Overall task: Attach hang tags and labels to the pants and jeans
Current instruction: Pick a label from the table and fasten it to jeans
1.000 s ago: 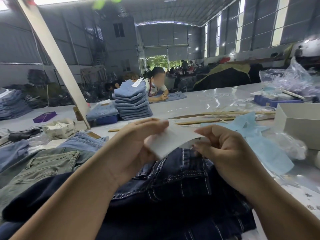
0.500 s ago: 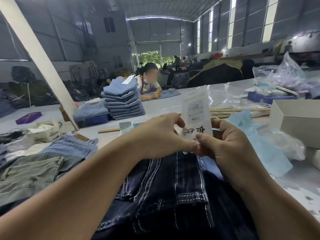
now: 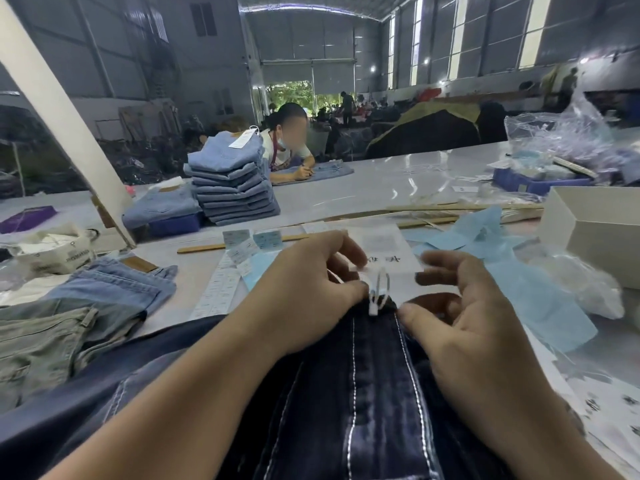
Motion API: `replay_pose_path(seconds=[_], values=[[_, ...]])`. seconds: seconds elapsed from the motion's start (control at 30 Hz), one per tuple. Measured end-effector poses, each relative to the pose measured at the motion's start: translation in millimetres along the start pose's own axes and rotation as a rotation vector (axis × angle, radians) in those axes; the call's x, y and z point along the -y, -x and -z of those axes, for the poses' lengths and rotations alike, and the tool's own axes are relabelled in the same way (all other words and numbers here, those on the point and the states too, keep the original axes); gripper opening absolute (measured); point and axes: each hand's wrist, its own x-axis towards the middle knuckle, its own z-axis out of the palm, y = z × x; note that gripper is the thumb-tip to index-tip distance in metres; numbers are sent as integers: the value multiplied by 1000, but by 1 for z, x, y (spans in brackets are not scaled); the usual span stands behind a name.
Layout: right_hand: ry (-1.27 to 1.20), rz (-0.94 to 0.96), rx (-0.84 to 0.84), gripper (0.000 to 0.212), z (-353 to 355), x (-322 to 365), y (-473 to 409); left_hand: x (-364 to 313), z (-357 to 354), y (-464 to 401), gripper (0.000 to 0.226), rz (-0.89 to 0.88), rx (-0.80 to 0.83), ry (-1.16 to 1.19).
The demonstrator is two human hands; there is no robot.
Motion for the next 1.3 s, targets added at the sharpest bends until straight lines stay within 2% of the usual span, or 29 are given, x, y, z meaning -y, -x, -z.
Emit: replay_pose_path(seconds=[0.1, 0.23, 0.27, 0.4, 0.6, 0.67, 0.73, 0.8, 0.9, 1.07, 1.3], values=[[297, 162, 8, 33, -2, 4, 5, 0, 1, 6, 21, -34, -29, -70], [450, 279, 48, 34, -3, 6, 9, -5, 2, 11, 8, -37, 57, -62], [457, 288, 74, 33, -2, 6, 9, -7, 3, 13, 3, -27, 89, -57], [457, 264, 152, 38, -2, 8, 10, -10, 7, 17, 10, 11, 180, -104], [411, 245, 138, 11, -2, 9, 11, -8, 10, 17, 9, 3, 108, -272], [410, 247, 127, 10, -2, 9, 11, -6, 11, 18, 11, -17, 106, -298], [407, 256, 109, 11, -2, 9, 11, -6, 14, 18, 10, -35, 117, -250], [406, 274, 96, 8, -3, 10, 11, -8, 17, 19, 10, -35, 195, -70], [396, 297, 121, 25, -4, 11, 10, -12, 20, 20, 13, -48, 324, 100], [346, 319, 119, 17, -4, 11, 10, -13, 21, 20, 14, -65, 363, 177], [334, 345, 103, 17, -3, 10, 12, -11, 22, 20, 8, -69, 330, 107]])
